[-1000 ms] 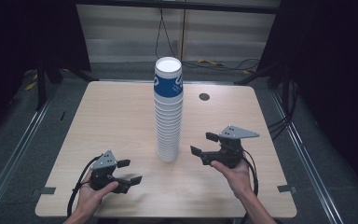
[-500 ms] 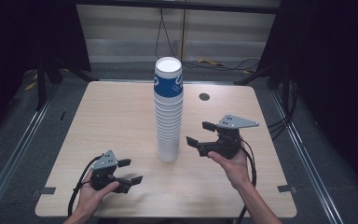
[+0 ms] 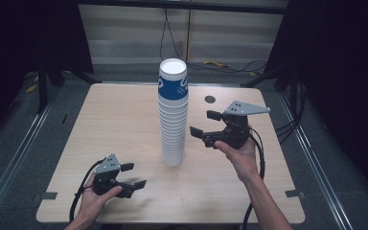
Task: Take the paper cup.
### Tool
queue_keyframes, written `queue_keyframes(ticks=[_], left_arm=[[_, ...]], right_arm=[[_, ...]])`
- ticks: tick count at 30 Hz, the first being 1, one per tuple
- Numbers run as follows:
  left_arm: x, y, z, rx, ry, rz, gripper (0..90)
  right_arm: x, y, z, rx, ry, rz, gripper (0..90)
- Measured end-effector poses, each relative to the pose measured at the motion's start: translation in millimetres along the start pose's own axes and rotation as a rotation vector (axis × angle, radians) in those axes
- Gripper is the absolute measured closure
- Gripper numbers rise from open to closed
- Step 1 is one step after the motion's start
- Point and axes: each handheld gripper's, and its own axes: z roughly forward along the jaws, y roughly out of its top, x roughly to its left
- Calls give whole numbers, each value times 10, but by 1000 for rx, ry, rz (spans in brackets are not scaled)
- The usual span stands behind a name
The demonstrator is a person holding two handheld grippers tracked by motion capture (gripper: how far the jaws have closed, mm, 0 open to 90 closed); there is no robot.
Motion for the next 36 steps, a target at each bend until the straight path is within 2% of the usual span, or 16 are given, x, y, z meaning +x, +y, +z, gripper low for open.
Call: queue_keyframes(ticks=[4,6,10,16,19,25,32,36], left_arm=[[-5,0,-10,-4,0,1,172],[-4,2,-8,-3,-4,-2,172],[-6,2,-1,2,-5,6,172],[1,2,-7,-1,-1,3,172],[0,2,0,4,1,2,172],[6,2,1,4,3,3,172],[1,2,1,5,3,5,172],[-2,10,-45,-8,8,5,172]], right_arm=[[29,116,-17,-11,18,-17,141],[39,171,-16,-8,50,-20,140],[31,233,-5,9,70,-23,140],[38,374,-34,-11,81,-35,160],[55,483,-26,8,93,-55,140],[43,671,-32,-22,94,-76,148],[105,885,34,-16,103,-112,142],[118,964,55,4,107,-115,143]])
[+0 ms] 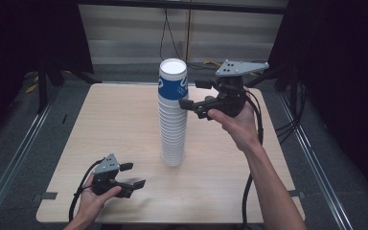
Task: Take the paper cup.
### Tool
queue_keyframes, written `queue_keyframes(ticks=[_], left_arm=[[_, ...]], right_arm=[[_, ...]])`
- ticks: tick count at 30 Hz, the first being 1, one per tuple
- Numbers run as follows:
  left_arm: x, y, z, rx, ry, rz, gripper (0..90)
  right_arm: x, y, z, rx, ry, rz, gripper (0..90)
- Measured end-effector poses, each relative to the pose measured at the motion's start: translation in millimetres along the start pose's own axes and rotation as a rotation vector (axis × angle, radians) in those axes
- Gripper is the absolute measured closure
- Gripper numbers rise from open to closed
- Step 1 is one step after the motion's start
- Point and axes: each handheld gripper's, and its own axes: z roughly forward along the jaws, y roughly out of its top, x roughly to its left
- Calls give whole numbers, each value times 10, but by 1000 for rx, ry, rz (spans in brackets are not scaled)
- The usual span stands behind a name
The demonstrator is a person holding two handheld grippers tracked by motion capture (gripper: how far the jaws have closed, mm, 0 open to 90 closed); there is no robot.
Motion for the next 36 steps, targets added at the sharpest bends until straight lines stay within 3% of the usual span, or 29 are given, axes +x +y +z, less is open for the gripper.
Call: queue_keyframes(ticks=[10,16,20,36], left_arm=[[13,-5,1,4,0,2,172],[10,-4,5,7,-4,6,172],[13,-4,5,10,-2,7,172],[-11,4,8,9,3,19,172]], right_arm=[[-2,181,203,37,13,-19,140],[-31,254,269,33,21,-7,141],[-16,314,357,64,31,-8,144],[-47,366,425,75,18,14,238]])
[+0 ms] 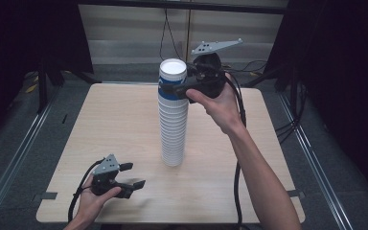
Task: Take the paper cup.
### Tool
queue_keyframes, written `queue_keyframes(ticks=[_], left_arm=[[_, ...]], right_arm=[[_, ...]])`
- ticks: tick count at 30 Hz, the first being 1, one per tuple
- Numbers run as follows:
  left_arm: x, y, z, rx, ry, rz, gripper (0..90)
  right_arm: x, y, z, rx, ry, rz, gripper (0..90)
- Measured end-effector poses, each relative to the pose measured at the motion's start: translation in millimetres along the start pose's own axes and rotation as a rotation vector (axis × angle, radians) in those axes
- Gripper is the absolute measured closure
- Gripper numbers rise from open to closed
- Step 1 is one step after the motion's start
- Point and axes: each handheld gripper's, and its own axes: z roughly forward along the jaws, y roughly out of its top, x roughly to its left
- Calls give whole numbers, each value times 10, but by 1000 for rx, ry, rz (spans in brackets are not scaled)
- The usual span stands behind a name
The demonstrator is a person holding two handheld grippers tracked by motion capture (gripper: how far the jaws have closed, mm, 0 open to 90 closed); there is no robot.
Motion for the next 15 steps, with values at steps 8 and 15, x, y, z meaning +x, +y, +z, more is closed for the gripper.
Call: queue_keyframes(ticks=[8,15], left_arm=[[-14,0,11,1,-19,-5,172],[-29,-2,23,-5,-36,-14,172]], right_arm=[[12,9,-19,-38,-5,-3,246],[-9,1,-66,-104,10,20,248]])
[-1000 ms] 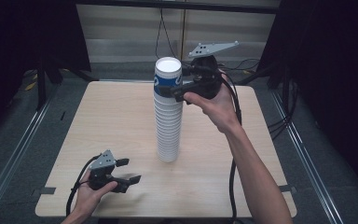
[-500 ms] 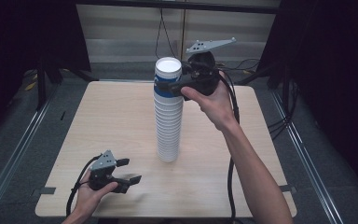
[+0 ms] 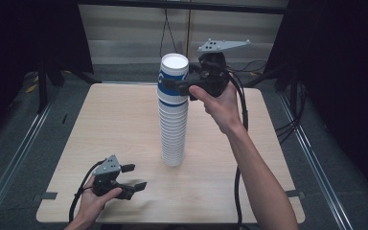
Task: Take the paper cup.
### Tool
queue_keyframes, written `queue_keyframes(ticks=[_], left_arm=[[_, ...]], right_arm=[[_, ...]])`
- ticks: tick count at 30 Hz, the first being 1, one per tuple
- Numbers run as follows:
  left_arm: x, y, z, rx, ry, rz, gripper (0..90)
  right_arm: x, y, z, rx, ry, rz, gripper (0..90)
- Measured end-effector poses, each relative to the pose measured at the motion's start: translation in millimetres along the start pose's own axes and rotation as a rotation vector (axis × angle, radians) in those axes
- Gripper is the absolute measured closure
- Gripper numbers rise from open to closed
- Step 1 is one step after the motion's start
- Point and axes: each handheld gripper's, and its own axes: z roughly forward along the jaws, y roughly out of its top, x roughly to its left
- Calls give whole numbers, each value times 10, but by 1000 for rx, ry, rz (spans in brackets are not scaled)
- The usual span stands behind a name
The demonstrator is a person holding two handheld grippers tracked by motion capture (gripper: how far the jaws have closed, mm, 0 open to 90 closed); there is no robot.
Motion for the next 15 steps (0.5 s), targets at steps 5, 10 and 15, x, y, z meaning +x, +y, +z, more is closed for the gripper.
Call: queue_keyframes(ticks=[5,10,15], left_arm=[[8,-1,-4,0,6,-1,172],[8,-2,-7,0,10,-2,172],[12,-1,4,2,10,-1,172]], right_arm=[[15,8,-30,-44,2,-1,251],[21,25,-71,-99,-1,7,256],[35,43,-89,-112,-7,9,258]])
